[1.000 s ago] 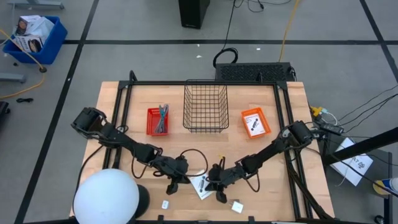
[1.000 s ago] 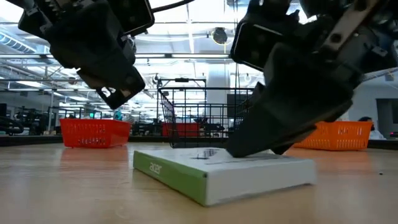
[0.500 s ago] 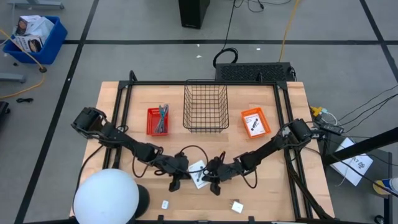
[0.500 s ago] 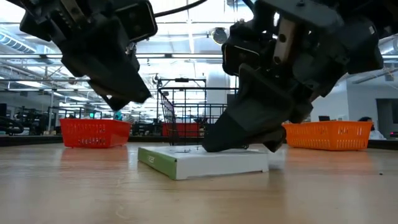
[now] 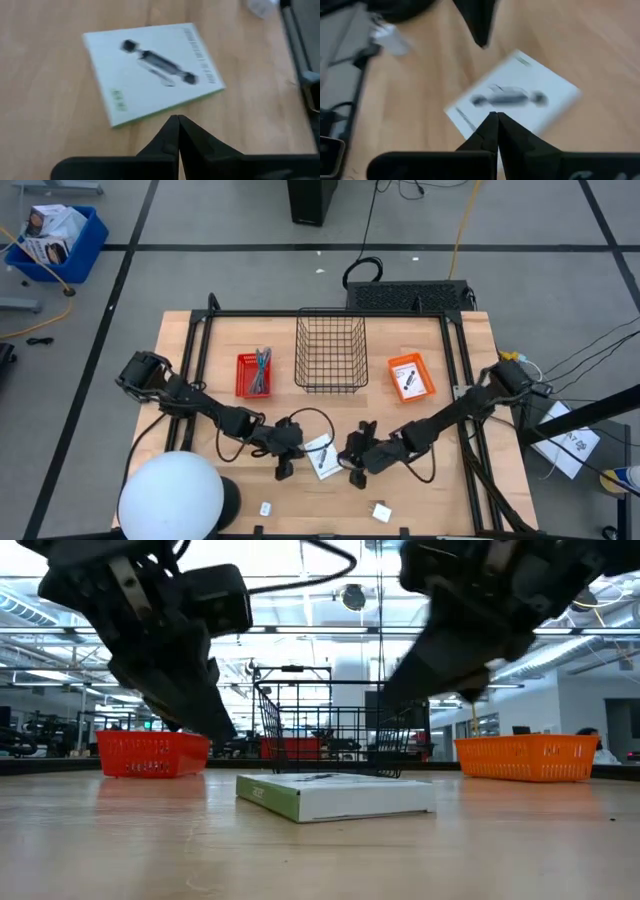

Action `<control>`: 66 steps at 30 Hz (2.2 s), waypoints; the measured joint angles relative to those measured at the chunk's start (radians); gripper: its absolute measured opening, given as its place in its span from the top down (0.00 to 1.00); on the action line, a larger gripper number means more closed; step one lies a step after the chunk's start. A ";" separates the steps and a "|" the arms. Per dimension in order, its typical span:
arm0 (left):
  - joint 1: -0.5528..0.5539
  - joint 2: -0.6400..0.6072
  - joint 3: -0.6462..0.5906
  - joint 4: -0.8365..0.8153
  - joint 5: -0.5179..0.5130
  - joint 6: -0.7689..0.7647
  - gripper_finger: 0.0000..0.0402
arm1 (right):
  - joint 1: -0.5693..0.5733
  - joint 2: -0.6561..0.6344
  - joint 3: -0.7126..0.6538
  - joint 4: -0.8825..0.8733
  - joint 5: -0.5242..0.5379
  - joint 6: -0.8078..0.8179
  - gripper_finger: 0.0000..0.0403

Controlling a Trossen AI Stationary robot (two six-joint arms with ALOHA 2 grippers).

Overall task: Pick and place items into bin
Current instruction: Put the card reader box into the orange basket

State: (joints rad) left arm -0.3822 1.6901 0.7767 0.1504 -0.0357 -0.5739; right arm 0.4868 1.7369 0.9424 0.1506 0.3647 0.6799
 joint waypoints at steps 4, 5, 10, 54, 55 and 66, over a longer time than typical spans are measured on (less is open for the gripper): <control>0.021 0.001 0.000 -0.013 0.018 -0.024 0.98 | 0.005 -0.021 0.001 -0.148 0.033 0.101 1.00; 0.028 0.010 0.000 -0.011 0.033 -0.029 0.99 | 0.004 -0.016 -0.001 -0.167 0.029 0.111 1.00; 0.059 0.082 0.002 0.036 0.110 -0.042 0.98 | -0.022 0.025 0.001 -0.155 0.003 0.121 1.00; 0.078 0.159 0.001 0.243 0.089 -0.085 0.97 | -0.096 0.123 0.004 0.181 -0.085 -0.048 1.00; 0.077 0.159 0.001 0.253 0.088 -0.085 0.99 | -0.096 0.123 0.005 0.162 -0.082 -0.042 1.00; 0.101 0.158 0.001 0.314 0.087 -0.080 0.96 | -0.078 0.115 0.002 0.112 -0.035 -0.037 1.00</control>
State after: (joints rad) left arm -0.2810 1.8481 0.7776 0.4641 0.0509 -0.6537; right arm 0.4093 1.8524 0.9447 0.2626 0.3293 0.6430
